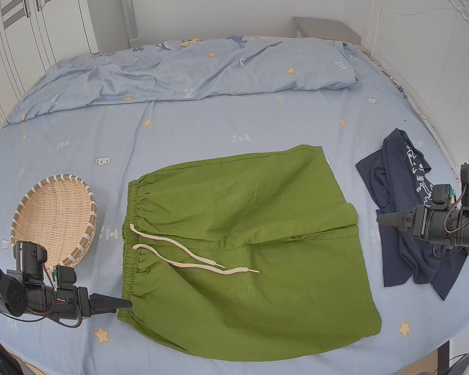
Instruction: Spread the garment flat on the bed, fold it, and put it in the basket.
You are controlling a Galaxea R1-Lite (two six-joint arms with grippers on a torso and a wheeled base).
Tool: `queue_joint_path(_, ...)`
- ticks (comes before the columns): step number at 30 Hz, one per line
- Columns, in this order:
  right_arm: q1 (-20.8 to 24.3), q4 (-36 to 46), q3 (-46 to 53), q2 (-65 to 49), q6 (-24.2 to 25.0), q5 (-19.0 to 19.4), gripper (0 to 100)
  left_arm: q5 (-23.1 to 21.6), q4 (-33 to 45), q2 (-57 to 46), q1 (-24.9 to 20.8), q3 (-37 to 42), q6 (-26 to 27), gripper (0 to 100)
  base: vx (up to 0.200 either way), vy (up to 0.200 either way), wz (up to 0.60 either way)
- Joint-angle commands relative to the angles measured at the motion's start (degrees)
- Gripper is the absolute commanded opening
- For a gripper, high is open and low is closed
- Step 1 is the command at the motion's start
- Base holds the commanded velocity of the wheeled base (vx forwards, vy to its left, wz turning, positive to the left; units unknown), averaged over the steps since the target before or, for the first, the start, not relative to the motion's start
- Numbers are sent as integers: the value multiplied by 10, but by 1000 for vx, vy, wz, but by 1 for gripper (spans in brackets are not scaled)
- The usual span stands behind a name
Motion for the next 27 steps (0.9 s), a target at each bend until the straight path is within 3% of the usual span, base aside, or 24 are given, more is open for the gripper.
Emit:
queue_joint_path(1,8,-3,8,-21,3,1,100,-1,-26,56,-12,10,1,100,0,0,0)
queue_joint_path(18,9,-7,9,-20,7,1,100,-2,-59,92,-41,-3,-3,100,0,0,0)
queue_joint_path(19,9,-7,9,-20,7,1,100,-2,-59,92,-41,-3,-3,0,0,0,0)
queue_joint_path(27,9,-15,14,-17,7,1,100,0,-100,106,-34,5,-21,0,0,0,0)
